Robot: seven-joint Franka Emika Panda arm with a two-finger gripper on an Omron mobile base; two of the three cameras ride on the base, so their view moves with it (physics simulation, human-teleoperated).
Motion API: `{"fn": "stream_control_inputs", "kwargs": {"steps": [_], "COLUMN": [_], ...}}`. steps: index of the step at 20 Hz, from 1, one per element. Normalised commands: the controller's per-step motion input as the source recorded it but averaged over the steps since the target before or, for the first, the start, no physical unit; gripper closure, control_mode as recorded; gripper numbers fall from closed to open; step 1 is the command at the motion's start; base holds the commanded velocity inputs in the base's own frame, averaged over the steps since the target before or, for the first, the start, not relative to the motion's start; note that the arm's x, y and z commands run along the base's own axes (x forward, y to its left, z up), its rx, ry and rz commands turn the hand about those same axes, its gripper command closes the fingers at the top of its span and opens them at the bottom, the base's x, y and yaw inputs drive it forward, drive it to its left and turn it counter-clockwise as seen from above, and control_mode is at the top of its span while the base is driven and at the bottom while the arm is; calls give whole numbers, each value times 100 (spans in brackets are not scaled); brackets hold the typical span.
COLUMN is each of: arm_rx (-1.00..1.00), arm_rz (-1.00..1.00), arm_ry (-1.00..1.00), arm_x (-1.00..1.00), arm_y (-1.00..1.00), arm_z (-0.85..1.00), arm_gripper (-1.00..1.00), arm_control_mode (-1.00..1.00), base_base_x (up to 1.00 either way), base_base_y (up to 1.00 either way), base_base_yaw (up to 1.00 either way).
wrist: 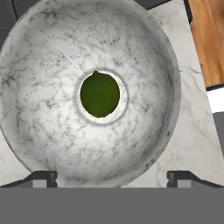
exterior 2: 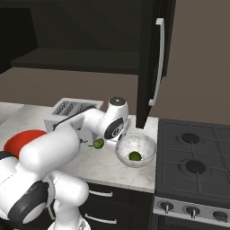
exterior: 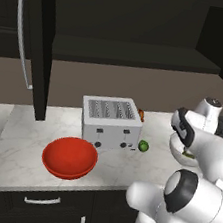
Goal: Pick both bowls and place them on the counter. Then place the lime in one bowl and place the avocado in the other bowl.
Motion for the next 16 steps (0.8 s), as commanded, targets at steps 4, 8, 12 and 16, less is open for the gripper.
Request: {"fn": "stream_control_inputs", "kwargs": {"steps": [4, 8, 12, 16], "arm_rx": [0, 0, 0, 0], "arm_rz": [1, 3, 6, 9], "arm_ry": [-12, -15, -18, -20], "arm_x": [-2, 0, 0, 0], "arm_y": [38, 41, 41, 40], "arm_z": [16, 10, 2, 0], "arm_gripper": [-100, -100, -100, -100], "arm_control_mode": [-100, -100, -100, -100], "base_base_x": [0, 0, 0, 0], "base_base_y": [0, 0, 0, 0], "base_base_yaw": [0, 0, 0, 0]}}
